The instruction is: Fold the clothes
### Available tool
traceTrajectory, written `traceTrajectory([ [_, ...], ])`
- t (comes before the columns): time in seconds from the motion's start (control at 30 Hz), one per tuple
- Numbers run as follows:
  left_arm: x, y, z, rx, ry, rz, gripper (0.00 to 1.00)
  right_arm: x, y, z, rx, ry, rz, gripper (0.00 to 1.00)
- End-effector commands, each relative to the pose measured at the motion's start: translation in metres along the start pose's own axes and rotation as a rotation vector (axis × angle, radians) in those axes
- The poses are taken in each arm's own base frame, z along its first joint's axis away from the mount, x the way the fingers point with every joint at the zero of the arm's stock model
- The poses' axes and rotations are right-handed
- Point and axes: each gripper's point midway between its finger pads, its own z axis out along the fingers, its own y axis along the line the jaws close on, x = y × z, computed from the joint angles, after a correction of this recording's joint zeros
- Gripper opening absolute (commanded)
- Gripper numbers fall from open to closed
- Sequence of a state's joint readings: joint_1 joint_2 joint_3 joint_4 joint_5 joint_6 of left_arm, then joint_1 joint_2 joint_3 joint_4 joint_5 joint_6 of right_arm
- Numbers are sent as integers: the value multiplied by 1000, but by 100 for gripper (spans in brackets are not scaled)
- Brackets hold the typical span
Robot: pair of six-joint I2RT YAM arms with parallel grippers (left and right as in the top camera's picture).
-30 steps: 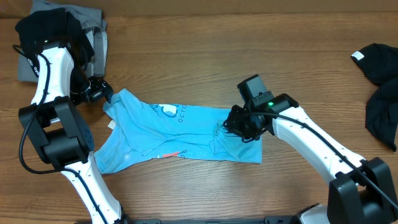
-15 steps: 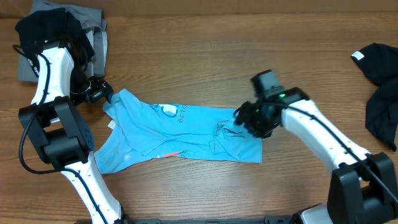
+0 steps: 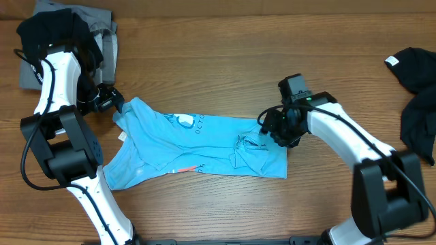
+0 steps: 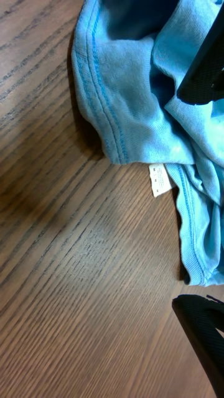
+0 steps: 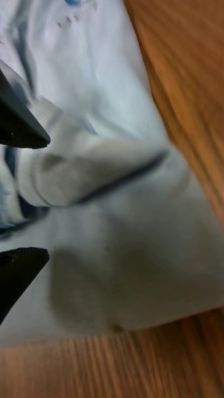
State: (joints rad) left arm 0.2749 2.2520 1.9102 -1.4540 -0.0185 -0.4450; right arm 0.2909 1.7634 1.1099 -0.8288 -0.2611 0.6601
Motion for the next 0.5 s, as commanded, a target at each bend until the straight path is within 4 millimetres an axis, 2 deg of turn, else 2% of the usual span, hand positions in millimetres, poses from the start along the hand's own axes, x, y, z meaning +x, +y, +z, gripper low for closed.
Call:
traceTrajectory([
  [0.0,0,-5,-3,12,-3,4,100,5,1,14,-3,49,-3,52],
  [0.37,0,-6,-3,12,-3,4,100,1,14,17,-52,34,-26,43],
  [0.47,0,-6,-3,12,-3,3,100,3,20,18,-64,34,-43,37],
])
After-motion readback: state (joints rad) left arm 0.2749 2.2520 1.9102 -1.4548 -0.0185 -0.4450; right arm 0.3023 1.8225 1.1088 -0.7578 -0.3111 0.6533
